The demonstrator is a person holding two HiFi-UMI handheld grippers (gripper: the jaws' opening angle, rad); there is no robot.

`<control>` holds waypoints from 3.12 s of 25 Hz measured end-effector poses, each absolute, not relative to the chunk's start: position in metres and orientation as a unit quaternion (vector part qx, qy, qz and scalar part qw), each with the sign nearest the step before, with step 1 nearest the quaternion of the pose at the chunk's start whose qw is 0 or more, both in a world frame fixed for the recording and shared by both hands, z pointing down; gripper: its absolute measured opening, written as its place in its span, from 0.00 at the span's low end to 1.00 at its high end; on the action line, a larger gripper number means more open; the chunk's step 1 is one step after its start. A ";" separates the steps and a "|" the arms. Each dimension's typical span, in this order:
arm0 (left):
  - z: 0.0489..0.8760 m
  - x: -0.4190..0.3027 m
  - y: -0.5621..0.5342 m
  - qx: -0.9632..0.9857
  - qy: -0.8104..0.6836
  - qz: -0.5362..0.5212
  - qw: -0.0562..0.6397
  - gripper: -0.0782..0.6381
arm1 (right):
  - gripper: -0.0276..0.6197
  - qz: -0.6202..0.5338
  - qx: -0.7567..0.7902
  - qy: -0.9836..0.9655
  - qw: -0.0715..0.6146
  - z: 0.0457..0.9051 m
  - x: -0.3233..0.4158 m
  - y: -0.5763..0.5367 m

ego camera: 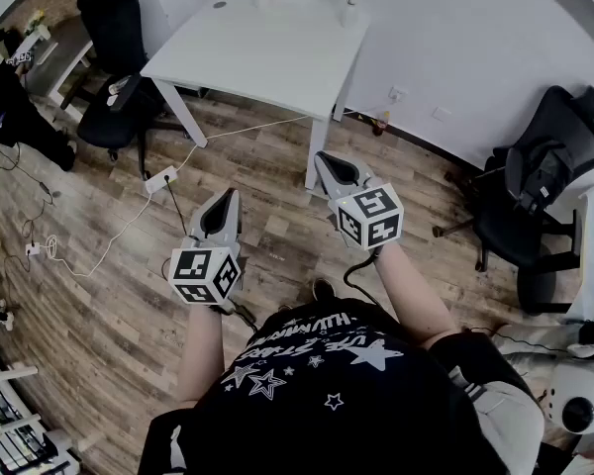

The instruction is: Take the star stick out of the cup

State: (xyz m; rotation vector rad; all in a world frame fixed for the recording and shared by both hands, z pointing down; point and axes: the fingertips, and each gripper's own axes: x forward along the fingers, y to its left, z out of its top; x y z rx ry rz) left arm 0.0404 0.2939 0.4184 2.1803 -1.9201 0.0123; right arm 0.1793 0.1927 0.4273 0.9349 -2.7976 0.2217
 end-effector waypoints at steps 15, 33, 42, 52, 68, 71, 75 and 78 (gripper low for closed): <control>0.432 0.023 0.321 0.736 -0.662 0.009 0.141 0.11 | 0.07 0.103 0.307 -0.942 0.090 0.433 0.160 0.215; 0.458 -0.025 0.340 0.732 -0.663 0.008 0.158 0.11 | 0.07 0.134 0.319 -0.934 0.087 0.464 0.129 0.225; 0.460 -0.071 0.245 0.719 -0.677 0.019 0.154 0.11 | 0.07 0.148 0.310 -0.936 0.071 0.471 0.077 0.112; 0.450 -0.101 0.108 0.711 -0.685 0.021 0.156 0.11 | 0.07 0.166 0.298 -0.938 0.054 0.456 0.038 -0.035; 0.432 -0.103 -0.020 0.711 -0.689 0.035 0.137 0.11 | 0.07 0.180 0.292 -0.939 0.031 0.445 0.034 -0.162; 0.432 -0.105 -0.022 0.709 -0.691 0.038 0.139 0.11 | 0.07 0.186 0.293 -0.937 0.029 0.447 0.036 -0.166; 0.430 -0.109 -0.030 0.715 -0.685 0.032 0.137 0.11 | 0.07 0.191 0.301 -0.934 0.027 0.450 0.037 -0.173; 0.433 -0.118 -0.043 0.725 -0.676 0.029 0.129 0.11 | 0.07 0.175 0.317 -0.932 0.018 0.444 0.037 -0.185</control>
